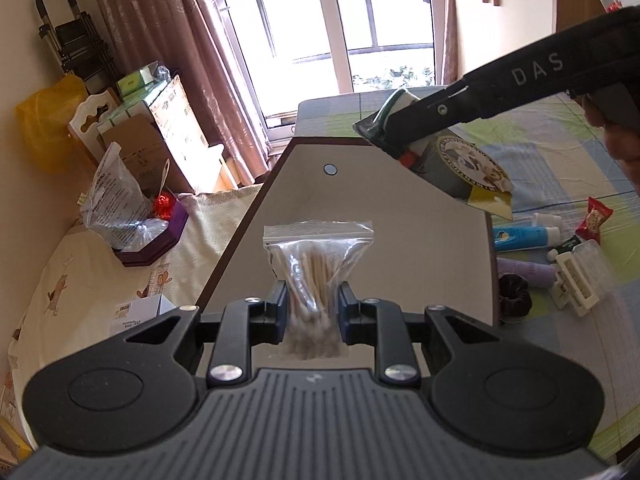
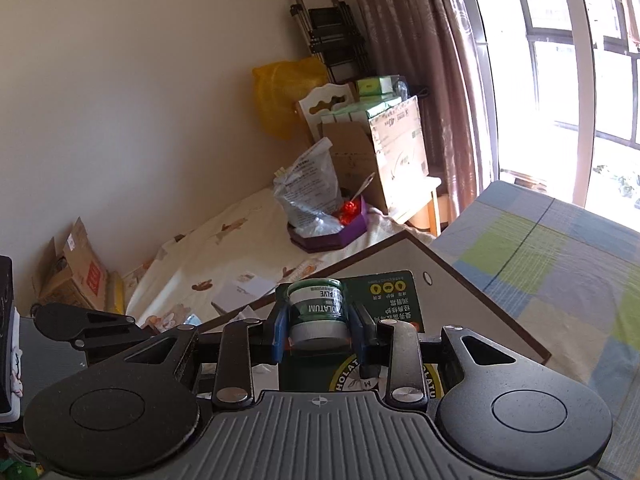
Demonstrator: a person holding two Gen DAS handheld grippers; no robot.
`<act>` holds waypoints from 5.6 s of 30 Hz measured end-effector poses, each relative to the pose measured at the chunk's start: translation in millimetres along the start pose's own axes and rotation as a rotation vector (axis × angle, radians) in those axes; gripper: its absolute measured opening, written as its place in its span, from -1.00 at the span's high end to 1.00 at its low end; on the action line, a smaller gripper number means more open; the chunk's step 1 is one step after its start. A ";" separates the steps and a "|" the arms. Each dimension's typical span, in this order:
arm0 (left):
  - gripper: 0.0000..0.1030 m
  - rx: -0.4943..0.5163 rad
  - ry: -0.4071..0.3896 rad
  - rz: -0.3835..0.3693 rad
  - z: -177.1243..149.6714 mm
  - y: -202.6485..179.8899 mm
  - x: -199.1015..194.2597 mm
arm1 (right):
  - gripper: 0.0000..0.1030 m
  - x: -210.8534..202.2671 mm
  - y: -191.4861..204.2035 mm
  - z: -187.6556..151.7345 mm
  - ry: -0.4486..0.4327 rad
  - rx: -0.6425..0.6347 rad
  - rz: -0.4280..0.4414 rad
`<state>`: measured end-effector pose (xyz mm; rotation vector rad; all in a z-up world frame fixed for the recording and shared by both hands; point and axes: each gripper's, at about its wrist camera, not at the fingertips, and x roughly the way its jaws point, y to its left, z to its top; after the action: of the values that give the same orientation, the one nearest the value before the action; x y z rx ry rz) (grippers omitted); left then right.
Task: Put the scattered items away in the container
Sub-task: 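Carry both items over the box and open both grippers to drop them, then withdraw both grippers from the box back toward the table, then lower the left gripper onto the dark scrunchie and close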
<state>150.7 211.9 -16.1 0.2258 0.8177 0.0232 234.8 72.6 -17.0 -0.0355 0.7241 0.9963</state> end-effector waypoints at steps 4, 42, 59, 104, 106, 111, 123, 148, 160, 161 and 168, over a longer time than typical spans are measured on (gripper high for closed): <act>0.60 -0.012 0.040 0.008 -6.8 6.2 22.0 | 0.33 33.1 -10.2 -13.6 0.061 0.034 -0.018; -0.82 -0.057 0.281 0.009 -18.2 13.0 99.1 | -0.69 86.8 -17.0 -62.4 0.303 -0.244 -0.194; -0.83 -0.112 0.241 0.021 -11.2 4.6 32.3 | -0.69 15.5 4.0 -58.6 0.185 -0.165 -0.193; -0.86 -0.094 0.092 -0.034 -25.3 -84.3 -125.0 | -0.69 -160.2 48.9 -113.6 0.005 -0.005 -0.303; -0.86 -0.089 0.086 -0.050 -25.3 -90.5 -125.4 | -0.69 -169.2 44.7 -120.0 0.002 0.017 -0.322; -0.86 -0.080 0.066 -0.099 -27.2 -108.1 -123.5 | -0.69 -189.2 33.6 -139.6 0.013 0.056 -0.380; -0.83 0.007 0.033 -0.211 -34.6 -158.4 -100.2 | -0.69 -222.6 -8.0 -187.1 0.065 0.218 -0.490; -0.46 0.176 0.027 -0.242 -25.4 -210.6 19.0 | -0.69 -212.7 -119.7 -231.7 0.099 0.544 -0.587; -0.15 0.257 0.090 -0.148 -22.6 -223.9 95.2 | -0.69 -201.4 -143.6 -239.1 0.074 0.588 -0.582; -0.05 0.256 0.095 -0.141 -23.5 -224.5 98.3 | -0.69 -200.7 -144.8 -238.7 0.073 0.586 -0.583; 0.61 0.270 0.109 -0.116 -29.6 -229.3 108.8 | -0.69 -196.2 -154.0 -235.6 0.042 0.582 -0.580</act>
<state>188.5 5.5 -161.9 0.4340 0.9410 -0.1867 161.8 -242.7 -131.0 0.2298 0.9500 0.2130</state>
